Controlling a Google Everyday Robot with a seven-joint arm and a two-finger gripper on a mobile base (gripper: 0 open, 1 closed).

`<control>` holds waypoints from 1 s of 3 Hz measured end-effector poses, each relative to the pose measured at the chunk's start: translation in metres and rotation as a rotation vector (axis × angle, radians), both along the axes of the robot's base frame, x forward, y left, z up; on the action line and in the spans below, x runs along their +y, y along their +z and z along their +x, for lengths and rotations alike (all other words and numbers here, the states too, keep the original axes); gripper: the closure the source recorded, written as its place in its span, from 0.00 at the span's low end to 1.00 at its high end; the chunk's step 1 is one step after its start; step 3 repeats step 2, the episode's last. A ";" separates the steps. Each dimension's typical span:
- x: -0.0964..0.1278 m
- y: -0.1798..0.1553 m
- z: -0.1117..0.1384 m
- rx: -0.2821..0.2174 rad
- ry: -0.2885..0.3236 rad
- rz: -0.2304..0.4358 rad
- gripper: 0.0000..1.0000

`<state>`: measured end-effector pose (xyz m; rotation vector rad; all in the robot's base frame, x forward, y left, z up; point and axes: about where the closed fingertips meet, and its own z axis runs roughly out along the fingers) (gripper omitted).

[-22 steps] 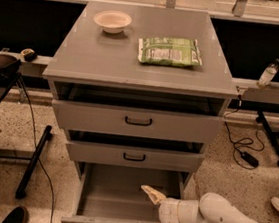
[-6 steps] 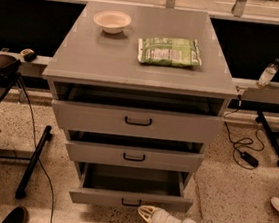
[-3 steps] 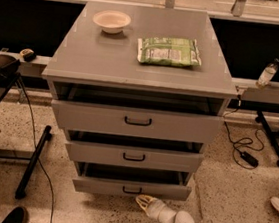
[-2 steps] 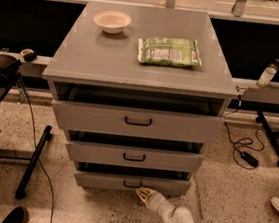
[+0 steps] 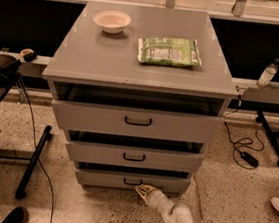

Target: Close bottom drawer

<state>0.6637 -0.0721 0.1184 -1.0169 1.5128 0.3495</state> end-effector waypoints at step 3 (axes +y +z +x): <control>-0.001 0.015 -0.046 0.047 0.140 0.012 1.00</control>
Offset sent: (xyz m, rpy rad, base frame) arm -0.1074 -0.0045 0.0459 0.0479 0.0995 0.2974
